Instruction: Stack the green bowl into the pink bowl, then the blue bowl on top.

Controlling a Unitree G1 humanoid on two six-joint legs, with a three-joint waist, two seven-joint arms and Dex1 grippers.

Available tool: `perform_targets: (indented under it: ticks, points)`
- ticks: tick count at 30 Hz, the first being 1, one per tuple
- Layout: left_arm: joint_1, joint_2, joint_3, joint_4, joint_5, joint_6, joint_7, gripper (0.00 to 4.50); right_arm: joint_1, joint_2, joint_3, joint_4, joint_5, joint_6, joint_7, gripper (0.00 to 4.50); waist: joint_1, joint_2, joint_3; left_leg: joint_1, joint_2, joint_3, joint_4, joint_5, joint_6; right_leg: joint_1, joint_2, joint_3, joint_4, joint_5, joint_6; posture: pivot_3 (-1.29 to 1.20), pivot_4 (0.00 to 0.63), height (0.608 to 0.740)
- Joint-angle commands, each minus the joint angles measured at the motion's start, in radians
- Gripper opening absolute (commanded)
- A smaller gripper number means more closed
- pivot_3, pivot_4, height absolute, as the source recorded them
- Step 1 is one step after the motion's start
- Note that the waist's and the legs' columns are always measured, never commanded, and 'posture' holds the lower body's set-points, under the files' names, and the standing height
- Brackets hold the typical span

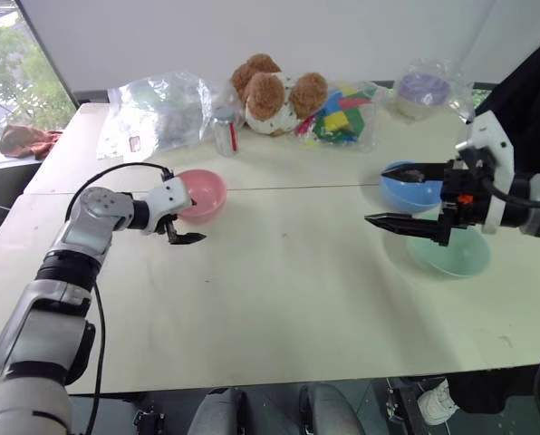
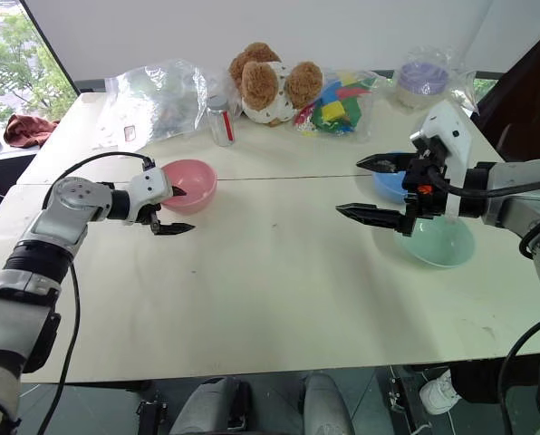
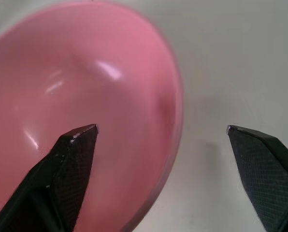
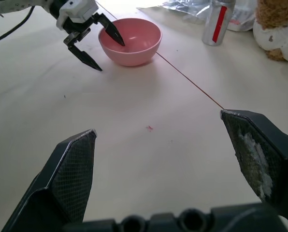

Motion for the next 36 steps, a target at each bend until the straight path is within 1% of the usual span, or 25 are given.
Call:
perform_targets:
  ticks: [1,2,3,5,6,9,13,15,18,20,24,28,30,31,32,36]
  points:
    - [-0.057,-0.018,0.000,0.083,0.044,-0.079,0.018,2.51,0.008,-0.026,-0.064,-0.035,0.017,0.006,-0.010,4.50,0.000,0.000,0.000,0.000,0.000,0.000,0.000,0.000,0.000,0.000,0.000,0.000,0.000,0.000,0.000,0.00,0.150,0.740]
    - [-0.065,-0.026,0.003,0.098,0.048,-0.093,0.012,2.05,0.013,-0.028,-0.069,-0.037,0.019,0.008,-0.011,4.50,0.001,0.000,0.000,0.000,0.000,0.000,0.000,0.000,0.000,0.000,0.000,0.000,0.000,0.000,0.000,0.00,0.150,0.740]
    - [-0.072,-0.033,0.007,0.111,0.050,-0.105,0.006,1.42,0.018,-0.030,-0.074,-0.040,0.019,0.009,-0.013,4.50,0.001,0.000,0.000,0.000,0.000,0.000,0.000,0.000,0.000,0.000,0.000,0.000,0.000,0.000,0.000,0.00,0.150,0.740]
    - [-0.088,-0.049,0.014,0.116,0.043,-0.120,-0.025,0.34,0.024,-0.032,-0.080,-0.045,0.021,0.013,-0.016,4.50,0.002,0.000,0.000,0.000,0.000,0.000,0.000,0.000,0.000,0.000,0.000,0.000,0.000,0.000,0.000,0.00,0.150,0.740]
    - [-0.094,-0.057,0.015,0.094,0.029,-0.125,-0.068,0.06,0.025,-0.035,-0.083,-0.045,0.022,0.015,-0.017,4.50,0.004,-0.001,0.000,0.000,0.000,0.000,0.000,0.000,0.000,0.000,-0.001,0.000,0.000,0.000,0.000,0.00,0.150,0.740]
    - [-0.106,-0.082,0.021,-0.009,-0.028,-0.109,-0.204,0.06,0.026,-0.044,-0.085,-0.040,0.022,0.015,-0.017,4.50,0.006,0.000,-0.001,0.000,0.000,0.000,0.001,0.000,0.000,0.000,-0.002,0.000,0.000,0.000,0.000,0.00,0.150,0.740]
    - [-0.102,-0.141,-0.008,-0.241,-0.111,-0.034,-0.385,0.06,0.027,-0.054,-0.085,-0.034,0.019,0.007,-0.016,4.50,0.014,-0.001,0.000,-0.001,0.000,0.000,0.001,0.001,-0.001,0.000,-0.002,0.000,0.000,0.000,0.000,0.00,0.150,0.740]
    - [-0.087,-0.166,-0.037,-0.327,-0.121,-0.018,-0.434,0.06,0.029,-0.054,-0.087,-0.036,0.022,0.008,-0.019,4.50,0.017,0.000,0.000,-0.001,0.000,0.000,0.001,0.002,-0.003,0.000,-0.002,0.001,0.000,0.000,0.000,0.00,0.150,0.740]
    - [-0.074,-0.216,-0.088,-0.391,-0.109,-0.020,-0.466,0.06,0.037,-0.053,-0.096,-0.048,0.029,0.014,-0.025,4.50,0.019,0.000,0.000,-0.001,0.000,0.000,0.001,0.002,-0.003,0.000,-0.002,0.001,0.000,0.000,0.000,0.00,0.150,0.740]
    - [-0.076,-0.246,-0.117,-0.393,-0.095,-0.018,-0.478,0.06,0.044,-0.054,-0.101,-0.053,0.032,0.017,-0.030,4.50,0.020,0.000,-0.001,-0.001,0.000,0.000,0.001,0.000,0.000,0.000,0.000,0.002,0.000,0.000,0.000,0.00,0.150,0.740]
    - [-0.109,-0.280,-0.195,-0.269,0.034,-0.178,-0.407,0.06,0.066,-0.057,-0.123,-0.075,0.044,0.033,-0.044,4.50,0.019,0.000,0.000,-0.001,0.000,0.000,0.002,0.000,0.000,0.000,0.001,0.002,0.000,0.000,0.000,0.00,0.150,0.740]
    - [-0.135,-0.288,-0.237,-0.173,0.119,-0.287,-0.347,0.06,0.094,-0.061,-0.153,-0.095,0.058,0.050,-0.054,4.50,0.021,0.000,-0.001,0.000,0.000,-0.001,0.001,0.000,0.001,0.000,0.001,0.002,0.000,0.000,0.000,0.00,0.150,0.740]
    - [-0.139,-0.295,-0.245,-0.153,0.140,-0.320,-0.318,0.88,0.101,-0.061,-0.160,-0.102,0.062,0.055,-0.059,4.50,0.022,0.000,-0.001,0.000,0.000,0.000,0.002,0.000,0.001,0.000,0.001,0.002,0.000,0.000,0.000,0.00,0.150,0.740]
    - [-0.140,-0.298,-0.246,-0.146,0.145,-0.329,-0.312,1.21,0.103,-0.061,-0.162,-0.104,0.063,0.057,-0.061,4.50,0.022,0.000,-0.001,0.000,0.000,0.000,0.002,0.000,0.001,0.000,0.001,0.002,0.000,0.000,0.000,0.00,0.150,0.740]
    - [-0.139,-0.300,-0.245,-0.144,0.147,-0.334,-0.311,1.68,0.104,-0.061,-0.163,-0.105,0.065,0.057,-0.063,4.50,0.022,0.000,0.000,0.000,0.000,0.000,0.002,0.000,0.001,0.000,0.001,0.002,0.000,0.000,0.000,0.00,0.150,0.740]
    - [-0.138,-0.303,-0.207,-0.173,0.102,-0.294,-0.325,3.85,0.102,-0.061,-0.159,-0.103,0.071,0.057,-0.068,4.50,0.022,0.000,0.000,0.000,0.000,-0.001,0.002,0.000,0.001,0.000,0.001,0.002,0.000,0.000,0.000,0.00,0.150,0.740]
